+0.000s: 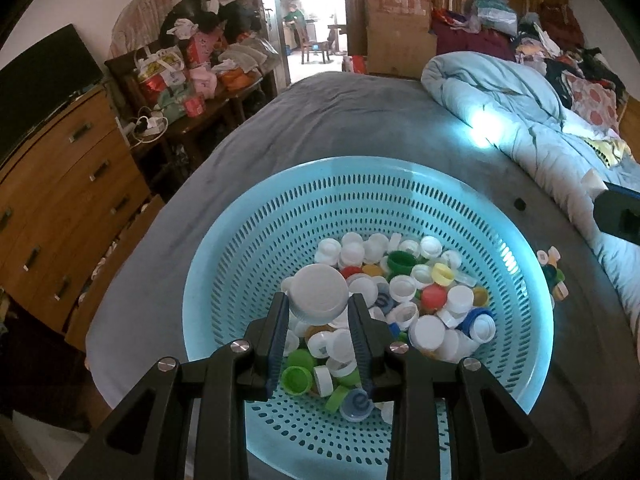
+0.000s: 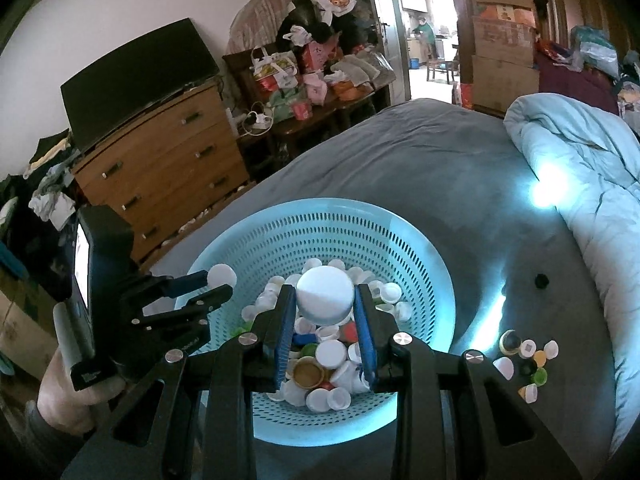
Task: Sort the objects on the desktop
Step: 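Carry both white caps over the teal basket and open both tools, then return to the pile and grasp a green cap with the left tool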
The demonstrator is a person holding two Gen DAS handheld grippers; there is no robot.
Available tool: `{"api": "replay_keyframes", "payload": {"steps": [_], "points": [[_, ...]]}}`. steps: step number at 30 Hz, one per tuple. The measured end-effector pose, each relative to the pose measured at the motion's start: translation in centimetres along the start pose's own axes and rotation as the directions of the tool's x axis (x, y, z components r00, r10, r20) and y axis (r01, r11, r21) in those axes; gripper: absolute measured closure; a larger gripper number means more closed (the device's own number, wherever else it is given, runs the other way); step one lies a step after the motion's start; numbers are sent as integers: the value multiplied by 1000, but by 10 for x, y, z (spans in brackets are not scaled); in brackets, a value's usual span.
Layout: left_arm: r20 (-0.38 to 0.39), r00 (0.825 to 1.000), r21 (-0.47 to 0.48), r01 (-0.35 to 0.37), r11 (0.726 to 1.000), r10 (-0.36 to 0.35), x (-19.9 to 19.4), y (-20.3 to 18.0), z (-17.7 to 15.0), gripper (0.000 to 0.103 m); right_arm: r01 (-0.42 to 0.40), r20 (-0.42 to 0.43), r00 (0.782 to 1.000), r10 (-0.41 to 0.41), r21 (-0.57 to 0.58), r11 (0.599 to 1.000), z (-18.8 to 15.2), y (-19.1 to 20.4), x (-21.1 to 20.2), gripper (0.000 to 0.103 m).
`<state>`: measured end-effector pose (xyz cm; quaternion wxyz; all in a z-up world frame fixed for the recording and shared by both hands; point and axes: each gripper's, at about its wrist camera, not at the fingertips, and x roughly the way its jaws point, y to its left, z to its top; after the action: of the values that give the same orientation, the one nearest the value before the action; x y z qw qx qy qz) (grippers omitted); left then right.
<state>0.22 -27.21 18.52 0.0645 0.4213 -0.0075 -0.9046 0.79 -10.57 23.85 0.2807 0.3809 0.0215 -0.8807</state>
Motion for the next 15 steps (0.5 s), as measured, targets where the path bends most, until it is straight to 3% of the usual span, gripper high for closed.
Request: {"api": "replay_keyframes", "payload": {"steps": [1, 2, 3, 5, 10, 12, 15], "points": [[3, 1000, -10, -12, 1000, 12, -1, 0, 1, 43, 19, 4, 1000, -19, -13, 1000, 1, 1, -1, 62], [17, 1000, -18, -26, 999, 27, -3, 1, 1, 20, 38, 29, 999, -37, -23, 999, 1, 3, -6, 39], [44, 997, -25, -56, 998, 57, -8, 2, 1, 13, 50, 59, 997, -49, -25, 998, 1, 3, -14, 31], [70, 994, -32, -82, 996, 84, -15, 2, 1, 10, 36, 81, 996, -35, -7, 999, 1, 1, -24, 28], [112, 993, -35, -38, 999, 41, -34, -3, -3, 10, -10, 165, 986, -3, 75, 997, -17, -23, -61, 28], [156, 987, 24, 21, 1000, -24, -51, -23, -14, 10, 7, 202, 979, -29, 109, 994, -39, -38, -79, 28], [198, 966, 173, 133, 976, -167, -75, -75, -42, 10, 84, 197, 973, -119, 176, 981, -88, -69, -96, 28]]}}
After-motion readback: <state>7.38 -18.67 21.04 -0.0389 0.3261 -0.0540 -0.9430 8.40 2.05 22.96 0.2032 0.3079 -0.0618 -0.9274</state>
